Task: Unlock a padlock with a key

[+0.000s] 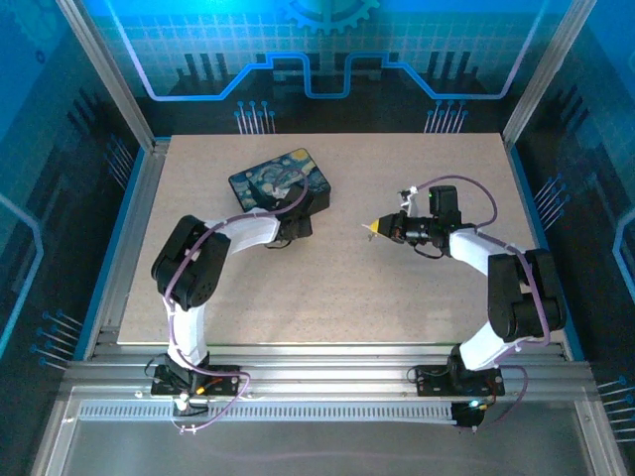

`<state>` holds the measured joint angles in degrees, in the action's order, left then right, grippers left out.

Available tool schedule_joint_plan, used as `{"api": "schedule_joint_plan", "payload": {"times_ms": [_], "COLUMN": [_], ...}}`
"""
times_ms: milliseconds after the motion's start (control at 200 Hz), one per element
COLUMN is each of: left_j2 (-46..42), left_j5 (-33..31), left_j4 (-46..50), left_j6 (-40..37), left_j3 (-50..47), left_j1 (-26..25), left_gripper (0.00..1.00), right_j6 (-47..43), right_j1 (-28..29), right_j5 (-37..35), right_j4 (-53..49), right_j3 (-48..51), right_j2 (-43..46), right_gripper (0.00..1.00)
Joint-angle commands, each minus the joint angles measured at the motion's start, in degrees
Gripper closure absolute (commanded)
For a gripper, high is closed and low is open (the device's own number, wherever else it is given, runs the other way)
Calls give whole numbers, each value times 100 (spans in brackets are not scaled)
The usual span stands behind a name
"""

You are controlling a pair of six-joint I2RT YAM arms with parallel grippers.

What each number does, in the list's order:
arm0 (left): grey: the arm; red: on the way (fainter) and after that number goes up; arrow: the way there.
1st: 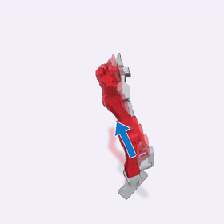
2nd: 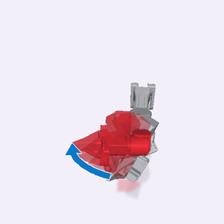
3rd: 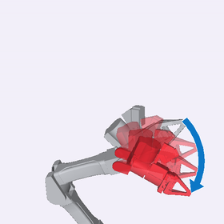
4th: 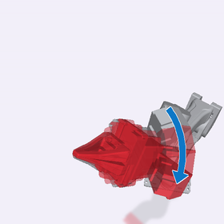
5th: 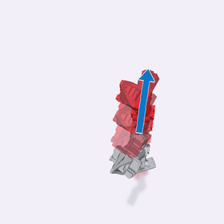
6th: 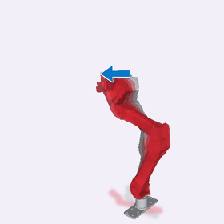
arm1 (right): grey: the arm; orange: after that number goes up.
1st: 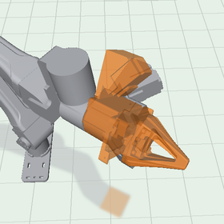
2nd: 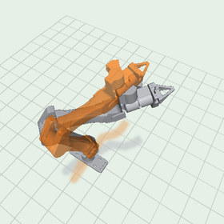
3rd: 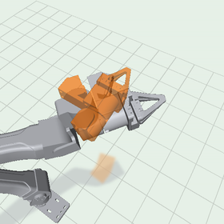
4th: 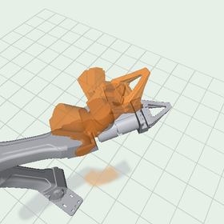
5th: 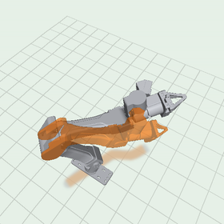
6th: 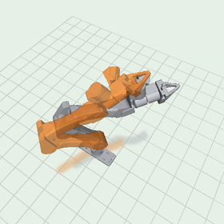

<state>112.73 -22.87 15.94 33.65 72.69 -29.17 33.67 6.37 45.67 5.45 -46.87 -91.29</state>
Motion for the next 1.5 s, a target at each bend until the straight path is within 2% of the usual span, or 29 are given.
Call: {"api": "schedule_joint_plan", "payload": {"times_ms": [0,320,595,755,1005,1111,1371,1496], "left_j2": [239,716,933,1168,1155,1140,1057,1022], "left_j5": [-657,-1531,-1839,-1807,-1820,-1701,-1530,-1383], "left_j4": [-129,304,646,907,806,727,420,290], "left_j6": [326,921,1195,1362,1333,1325,1191,1068], "left_j3": [382,993,1215,1441,1319,1238,960,877], "left_j1": [-102,-322,-321,-315,-295,-223,-109,-30], "left_gripper": [38,42,43,45,47,55,59,69], "right_j6": [14,26,-115,-114,-141,-133,-95,-71], "right_j1": [72,73,56,36,23,27,22,22], "right_j5": [183,334,407,440,452,455,443,438], "right_j4": [142,290,166,151,61,78,165,195], "right_j3": [108,104,3,-57,-204,-226,-208,-199], "right_j2": [120,-99,-238,-326,-420,-481,-568,-573], "right_gripper": [100,100,100,100,100,100,100,100]}}
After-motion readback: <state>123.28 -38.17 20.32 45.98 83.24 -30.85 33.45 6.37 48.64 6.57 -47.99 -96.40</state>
